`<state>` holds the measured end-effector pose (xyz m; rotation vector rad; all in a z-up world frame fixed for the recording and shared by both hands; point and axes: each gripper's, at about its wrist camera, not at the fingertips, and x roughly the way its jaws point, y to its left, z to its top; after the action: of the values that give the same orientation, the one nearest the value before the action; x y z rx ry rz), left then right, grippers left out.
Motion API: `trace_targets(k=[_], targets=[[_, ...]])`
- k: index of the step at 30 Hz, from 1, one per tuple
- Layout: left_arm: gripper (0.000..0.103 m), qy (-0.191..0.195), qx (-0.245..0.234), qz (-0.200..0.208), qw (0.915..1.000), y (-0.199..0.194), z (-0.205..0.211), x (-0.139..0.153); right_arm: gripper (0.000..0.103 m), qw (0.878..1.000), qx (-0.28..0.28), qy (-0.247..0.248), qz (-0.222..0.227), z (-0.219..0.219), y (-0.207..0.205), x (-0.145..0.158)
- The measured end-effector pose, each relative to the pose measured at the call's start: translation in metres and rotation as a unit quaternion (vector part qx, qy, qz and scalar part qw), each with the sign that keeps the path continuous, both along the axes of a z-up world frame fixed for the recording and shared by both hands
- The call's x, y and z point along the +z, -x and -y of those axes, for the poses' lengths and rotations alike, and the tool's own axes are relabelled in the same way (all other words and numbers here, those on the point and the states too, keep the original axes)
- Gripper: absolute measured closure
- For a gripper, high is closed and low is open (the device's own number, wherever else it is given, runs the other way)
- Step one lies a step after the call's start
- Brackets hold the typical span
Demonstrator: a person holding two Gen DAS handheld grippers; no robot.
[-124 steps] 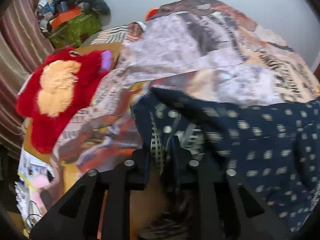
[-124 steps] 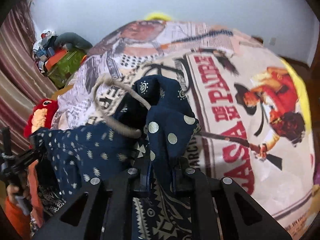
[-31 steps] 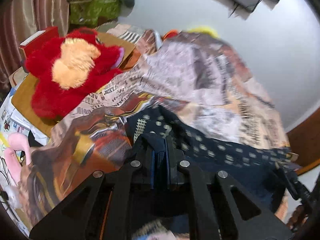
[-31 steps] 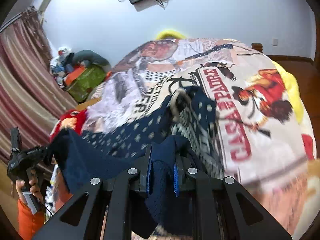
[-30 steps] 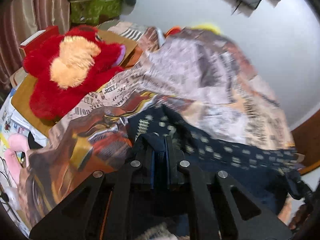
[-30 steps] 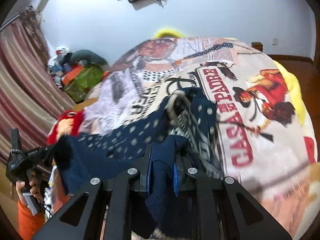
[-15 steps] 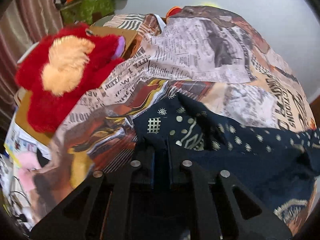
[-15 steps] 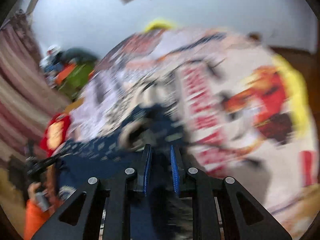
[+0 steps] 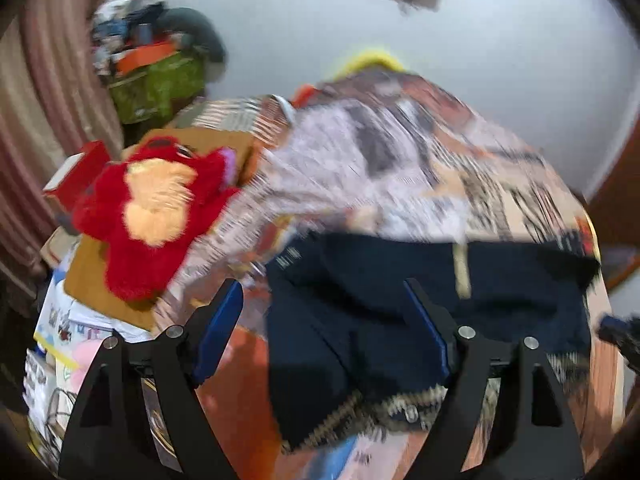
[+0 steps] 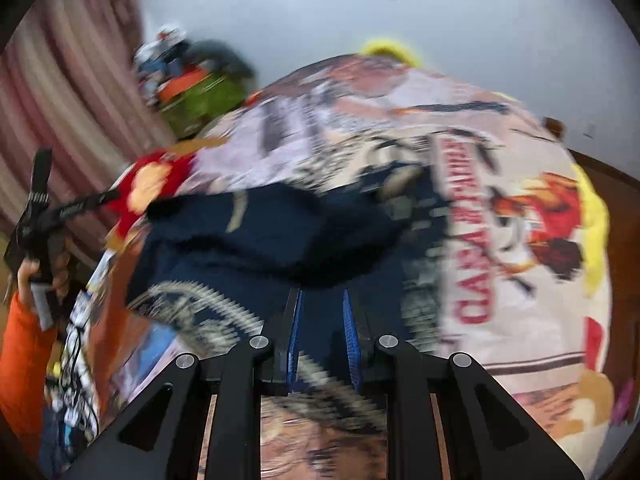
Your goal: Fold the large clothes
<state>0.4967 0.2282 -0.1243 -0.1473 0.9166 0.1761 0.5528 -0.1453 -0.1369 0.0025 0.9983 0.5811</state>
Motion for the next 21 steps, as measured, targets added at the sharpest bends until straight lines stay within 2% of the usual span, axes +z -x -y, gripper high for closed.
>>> trace_targets(k=[5, 8, 10, 13, 15, 18, 21], targets=[[0.023, -0.037, -0.082, -0.061, 0.9940, -0.006, 0.046, -0.051, 0.087, 0.998, 0.051, 0.025, -0.020, -0.057, 0.006, -0.027], [0.023, -0.072, -0.097, -0.100, 0.9876, -0.025, 0.066, -0.084, 0.087, 0.997, 0.056, 0.044, -0.035, -0.082, -0.006, -0.052], [0.023, -0.079, -0.086, -0.111, 0.9869, -0.041, 0.070, -0.097, 0.087, 0.996, 0.051, 0.052, -0.041, -0.091, -0.018, -0.063], [0.023, -0.056, -0.057, -0.107, 0.9910, -0.068, 0.065, -0.105, 0.087, 0.998, 0.027, 0.057, -0.016, -0.095, -0.040, -0.064], [0.023, -0.043, -0.031, -0.093, 0.9943, -0.082, 0.057, -0.104, 0.087, 0.998, -0.011, 0.055, 0.014, -0.089, -0.055, -0.058], [0.023, -0.054, 0.024, -0.075, 0.9955, -0.095, 0.038, -0.097, 0.087, 0.995, -0.056, 0.066, 0.043, -0.079, -0.076, -0.055], [0.023, -0.040, 0.060, -0.058, 0.9957, -0.088, 0.016, -0.087, 0.087, 0.991, -0.068, 0.090, 0.072, -0.071, -0.081, -0.051]])
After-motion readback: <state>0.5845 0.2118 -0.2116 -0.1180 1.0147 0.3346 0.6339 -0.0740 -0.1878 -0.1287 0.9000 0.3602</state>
